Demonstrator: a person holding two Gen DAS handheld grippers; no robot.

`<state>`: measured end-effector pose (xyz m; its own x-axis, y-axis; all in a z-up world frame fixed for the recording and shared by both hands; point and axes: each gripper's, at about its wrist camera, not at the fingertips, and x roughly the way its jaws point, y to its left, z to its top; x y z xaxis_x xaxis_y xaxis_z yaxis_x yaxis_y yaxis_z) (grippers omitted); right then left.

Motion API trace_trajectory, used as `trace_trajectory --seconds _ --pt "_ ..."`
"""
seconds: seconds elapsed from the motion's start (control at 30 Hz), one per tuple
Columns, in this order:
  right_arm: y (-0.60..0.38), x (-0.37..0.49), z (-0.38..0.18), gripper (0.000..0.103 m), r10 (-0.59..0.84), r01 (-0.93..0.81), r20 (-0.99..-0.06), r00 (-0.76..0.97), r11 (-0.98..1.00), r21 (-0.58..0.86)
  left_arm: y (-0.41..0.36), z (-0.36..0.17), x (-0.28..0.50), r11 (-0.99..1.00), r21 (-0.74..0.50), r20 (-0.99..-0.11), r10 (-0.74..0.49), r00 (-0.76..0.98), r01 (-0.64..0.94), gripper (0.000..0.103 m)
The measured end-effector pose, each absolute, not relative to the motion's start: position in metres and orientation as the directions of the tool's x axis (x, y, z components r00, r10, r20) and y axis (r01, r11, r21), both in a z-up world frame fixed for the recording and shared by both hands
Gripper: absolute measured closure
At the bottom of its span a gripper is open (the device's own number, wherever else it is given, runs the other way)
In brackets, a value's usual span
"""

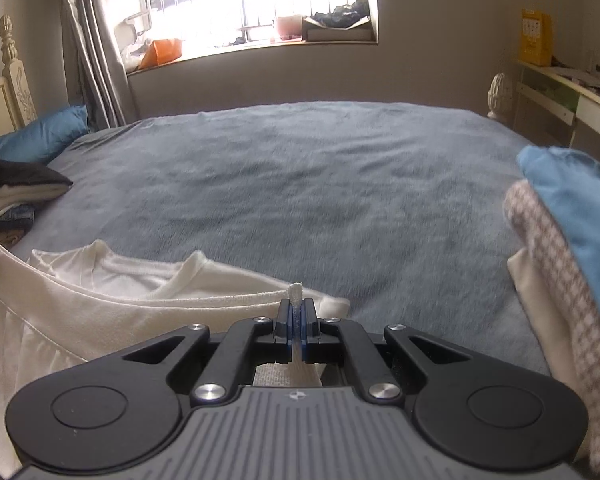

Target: Fold clothes

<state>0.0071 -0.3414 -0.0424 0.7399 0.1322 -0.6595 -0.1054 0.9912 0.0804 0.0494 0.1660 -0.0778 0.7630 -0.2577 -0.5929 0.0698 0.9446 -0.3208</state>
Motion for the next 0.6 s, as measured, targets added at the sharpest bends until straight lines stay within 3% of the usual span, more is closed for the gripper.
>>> trace_trajectory --seconds 0.6 --pt "-0.346 0.078 -0.06 0.101 0.124 -0.097 -0.659 0.741 0.992 0.078 0.157 -0.093 0.11 0.955 -0.295 -0.613 -0.212 0.761 0.029 0.097"
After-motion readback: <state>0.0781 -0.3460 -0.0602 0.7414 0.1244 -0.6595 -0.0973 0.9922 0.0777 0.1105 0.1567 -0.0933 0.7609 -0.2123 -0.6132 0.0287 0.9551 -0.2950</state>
